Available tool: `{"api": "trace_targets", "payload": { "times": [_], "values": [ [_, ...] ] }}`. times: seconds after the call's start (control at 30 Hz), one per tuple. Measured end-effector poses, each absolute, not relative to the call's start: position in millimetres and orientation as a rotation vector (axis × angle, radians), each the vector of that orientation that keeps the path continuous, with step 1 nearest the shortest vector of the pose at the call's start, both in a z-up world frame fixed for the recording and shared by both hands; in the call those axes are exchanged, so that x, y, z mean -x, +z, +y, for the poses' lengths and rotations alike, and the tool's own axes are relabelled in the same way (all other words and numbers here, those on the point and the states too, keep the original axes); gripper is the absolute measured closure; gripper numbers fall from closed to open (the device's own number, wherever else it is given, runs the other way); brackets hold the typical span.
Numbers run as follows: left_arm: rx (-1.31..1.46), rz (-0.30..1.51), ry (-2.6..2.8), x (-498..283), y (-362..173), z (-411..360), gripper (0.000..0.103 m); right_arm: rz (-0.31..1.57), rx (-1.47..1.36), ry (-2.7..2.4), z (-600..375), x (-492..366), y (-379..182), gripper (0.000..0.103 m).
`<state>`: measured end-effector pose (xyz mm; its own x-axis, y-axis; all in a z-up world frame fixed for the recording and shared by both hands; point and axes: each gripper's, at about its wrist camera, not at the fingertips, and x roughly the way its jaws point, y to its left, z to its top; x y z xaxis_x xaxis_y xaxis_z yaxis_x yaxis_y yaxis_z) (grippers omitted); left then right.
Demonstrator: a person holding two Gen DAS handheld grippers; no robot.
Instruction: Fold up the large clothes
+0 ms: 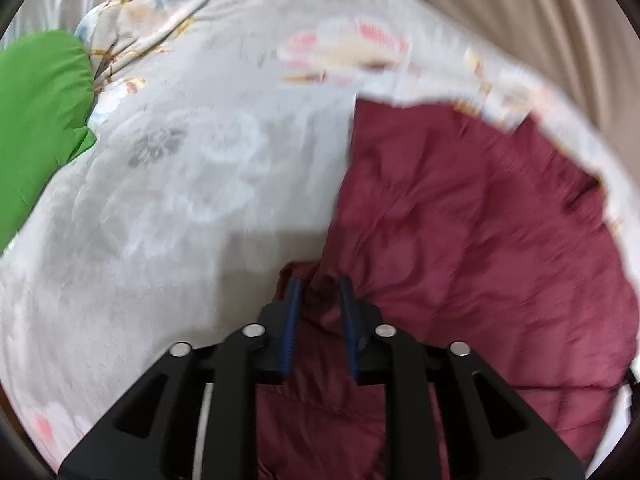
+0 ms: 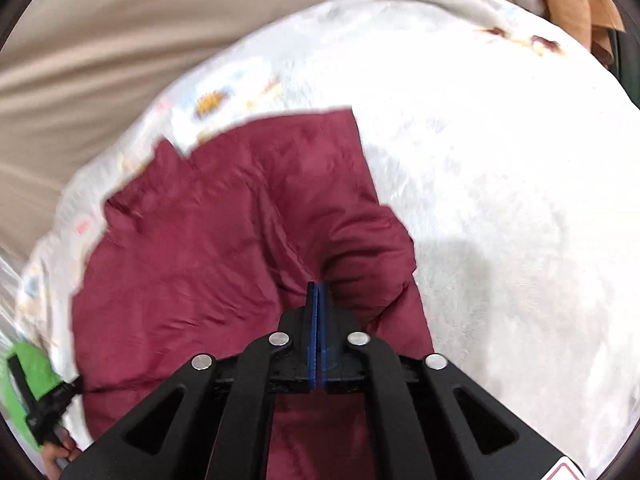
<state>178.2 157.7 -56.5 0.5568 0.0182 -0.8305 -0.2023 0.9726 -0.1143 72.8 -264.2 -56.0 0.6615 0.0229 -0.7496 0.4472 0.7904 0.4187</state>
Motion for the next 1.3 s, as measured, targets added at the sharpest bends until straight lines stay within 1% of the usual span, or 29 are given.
{"api": "trace_targets", "payload": {
  "times": [0.03, 0.07, 0.1, 0.13, 0.17, 0.2, 0.23, 0.27, 0.3, 0.4, 0.43, 0.47, 0.5, 0.57, 0.6, 0.63, 0.67, 0.73, 0.77, 0.83, 0.87, 0.9, 0.93, 0.97, 1.03, 1.13, 1.27, 1.3],
  "values": [
    [0.213, 0.952, 0.122, -175.6, -50.5, 157.0, 0.065, 0.804, -0.636, -0.242, -262.0, -73.3, -50.3, 0.081],
    [0.214, 0.932, 0.116, -173.3, -45.5, 154.9, 0.053, 0.794, -0.657, -0.217, -260.0, -76.7, -48.2, 0.077],
    [0.212, 0.927, 0.11, -173.2, -44.4, 152.5, 0.051, 0.8, -0.669, -0.195, -256.7, -83.4, -48.6, 0.067],
    [0.211, 0.936, 0.1, -174.5, -46.6, 149.7, 0.051, 0.815, -0.659, -0.186, -252.8, -90.8, -50.0, 0.061],
    [0.216, 0.954, 0.101, -176.3, -50.9, 148.0, 0.051, 0.842, -0.636, -0.177, -248.2, -99.8, -53.3, 0.058],
    [0.234, 0.976, 0.099, -178.8, -56.6, 148.4, 0.051, 0.895, -0.605, -0.159, -241.6, -113.7, -61.9, 0.052],
    [0.253, 0.994, 0.1, -181.3, -61.5, 150.2, 0.051, 0.94, -0.582, -0.164, -236.7, -122.5, -67.9, 0.054],
    [0.276, 1.03, 0.116, -184.9, -71.4, 152.4, 0.055, 0.982, -0.546, -0.186, -229.7, -130.5, -72.6, 0.063],
    [0.284, 1.056, 0.122, -186.6, -79.3, 153.2, 0.064, 0.982, -0.53, -0.16, -222.1, -133.3, -67.1, 0.095],
    [0.255, 1.05, 0.141, -187.7, -82.1, 152.0, 0.067, 0.699, -0.523, 0.011, -201.4, -110.3, 5.1, 0.098],
    [0.233, 1.051, 0.142, -188.6, -82.2, 149.7, 0.067, 0.657, -0.52, 0.012, -203.2, -105.7, 13.4, 0.099],
    [0.214, 1.052, 0.146, -189.6, -83.0, 147.5, 0.067, 0.658, -0.514, -0.023, -209.1, -106.0, 10.8, 0.099],
    [0.21, 1.053, 0.149, -190.2, -83.3, 146.5, 0.067, 0.723, -0.516, -0.075, -219.5, -113.3, -6.7, 0.099],
    [0.21, 1.06, 0.157, -192.5, -83.8, 145.6, 0.067, 0.93, -0.544, -0.172, -240.4, -128.9, -60.7, 0.099],
    [0.213, 1.062, 0.158, -193.0, -83.4, 147.0, 0.067, 0.993, -0.565, -0.188, -247.3, -129.2, -81.5, 0.1],
    [0.214, 1.064, 0.157, -194.1, -82.5, 148.9, 0.067, 0.968, -0.579, -0.193, -250.0, -123.5, -79.8, 0.101],
    [0.215, 1.056, 0.155, -194.0, -78.9, 151.1, 0.067, 0.947, -0.577, -0.217, -250.0, -119.4, -73.3, 0.099],
    [0.224, 1.021, 0.146, -193.6, -68.5, 156.4, 0.068, 0.884, -0.542, -0.296, -248.5, -109.2, -51.2, 0.088],
    [0.237, 0.989, 0.136, -191.1, -57.4, 159.8, 0.069, 0.841, -0.52, -0.325, -248.3, -104.6, -38.4, 0.085],
    [0.259, 0.906, 0.098, -189.9, -32.7, 160.0, 0.069, 0.77, -0.499, -0.282, -236.5, -115.7, -14.0, 0.084],
    [0.263, 0.881, 0.08, -192.5, -24.6, 156.6, 0.069, 0.772, -0.489, -0.205, -224.6, -133.6, -4.6, 0.084],
    [0.268, 0.86, 0.052, -200.2, -15.9, 150.6, 0.068, 0.79, -0.474, -0.126, -210.2, -154.2, 0.4, 0.086],
    [0.273, 0.854, 0.027, -206.7, -11.6, 145.2, 0.068, 0.798, -0.47, -0.055, -195.8, -172.5, 2.8, 0.091],
    [0.28, 0.846, -0.008, -220.8, -7.8, 135.8, 0.068, 0.799, -0.476, 0.016, -180.1, -191.5, 3.9, 0.093],
    [0.263, 0.84, -0.035, -244.4, -8.9, 116.7, 0.068, 0.833, -0.487, 0.15, -143.9, -233.9, -3.5, 0.099],
    [0.217, 0.883, -0.052, -282.7, -34.0, 93.5, 0.068, 0.907, -0.451, 0.222, -101.1, -288.2, -27.0, 0.1],
    [0.182, 0.941, -0.004, -295.5, -76.8, 91.9, 0.067, 1.003, -0.391, 0.234, -70.8, -329.1, -71.6, 0.1],
    [0.165, 0.921, 0.002, -293.6, -81.7, 93.2, 0.067, 1.017, -0.359, 0.211, -68.6, -339.2, -82.1, 0.103]
  ]
}}
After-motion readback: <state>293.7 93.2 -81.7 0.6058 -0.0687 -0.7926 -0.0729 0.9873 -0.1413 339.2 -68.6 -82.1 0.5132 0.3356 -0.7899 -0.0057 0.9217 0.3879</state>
